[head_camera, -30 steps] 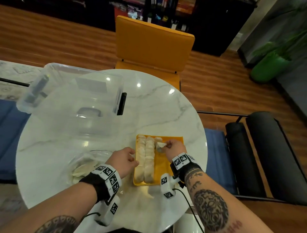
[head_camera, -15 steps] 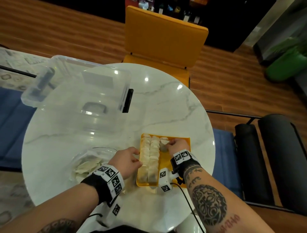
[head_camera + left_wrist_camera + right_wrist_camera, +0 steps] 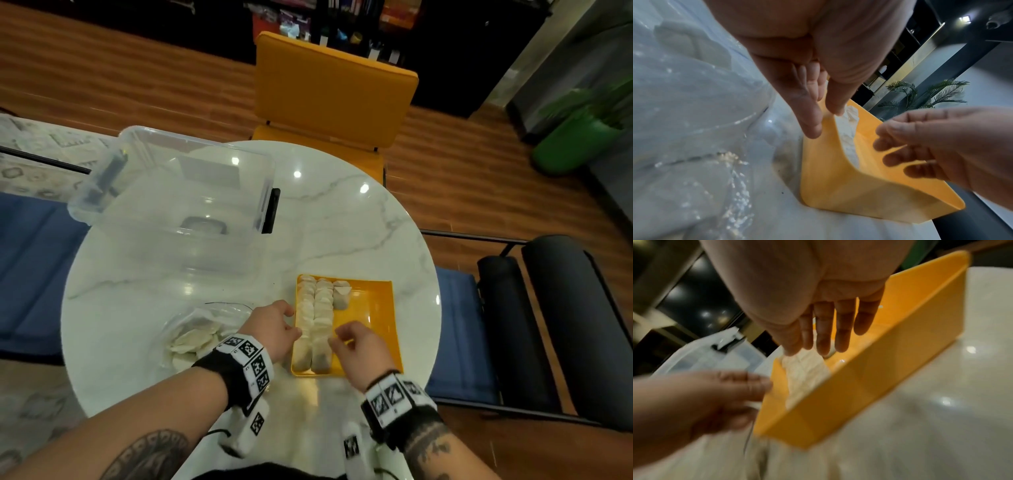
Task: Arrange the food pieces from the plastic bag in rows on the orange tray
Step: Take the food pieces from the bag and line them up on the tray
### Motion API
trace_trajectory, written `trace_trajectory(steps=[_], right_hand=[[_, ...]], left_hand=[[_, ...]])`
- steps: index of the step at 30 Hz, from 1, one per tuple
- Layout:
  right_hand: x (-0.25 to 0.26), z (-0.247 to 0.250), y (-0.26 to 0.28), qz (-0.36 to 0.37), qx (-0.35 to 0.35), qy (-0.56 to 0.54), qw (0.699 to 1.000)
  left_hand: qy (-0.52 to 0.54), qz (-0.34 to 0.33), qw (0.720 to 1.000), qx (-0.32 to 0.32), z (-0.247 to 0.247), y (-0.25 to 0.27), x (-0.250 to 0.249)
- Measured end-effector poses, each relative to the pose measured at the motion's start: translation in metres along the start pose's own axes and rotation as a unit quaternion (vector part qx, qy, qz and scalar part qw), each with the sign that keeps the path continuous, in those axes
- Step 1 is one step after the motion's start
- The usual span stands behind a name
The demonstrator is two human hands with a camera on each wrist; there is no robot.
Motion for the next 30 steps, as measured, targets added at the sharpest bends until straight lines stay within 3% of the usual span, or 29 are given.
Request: trace_trajectory(steps=[5,14,18,23,27,30], right_hand=[[-0.008,-0.038,0.033,0.053,0.042,0.173,0.982],[-0.010,-0.047,0.030,0.040,0.037,0.210,0.976],[-0.009,-0.048,0.026,0.030,0.047,0.208,0.977],[-0.009,-0.047,0.026,0.027,0.050,0.205,0.977],[-0.010,-0.047,0.026,0.034,0.054,0.201,0.978],[-0.010,-0.048,0.026,0.036,0.051,0.196,0.979]], left_hand=[[-0.028,-0.027,0.999,-0.036,0.026,0.016,0.003],[-0.100,-0.006,0.990,-0.100,0.106,0.046,0.067],[-0.177,-0.058,0.981,-0.057,0.088,0.048,0.085],[-0.351,-0.108,0.928,-0.062,0.052,0.051,0.100],[-0.376,-0.142,0.913,-0.069,0.047,0.047,0.103],[-0.356,-0.175,0.917,-0.053,0.051,0.038,0.104]])
Point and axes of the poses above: each hand's wrist, its own y-axis away from the middle knuckle, its own z-axis out of the back of the hand, x = y × z, the point moved 3 cm from there along -y, towards the middle knuckle, and after that the axes turned 3 degrees about y, right-handed, at the moved point
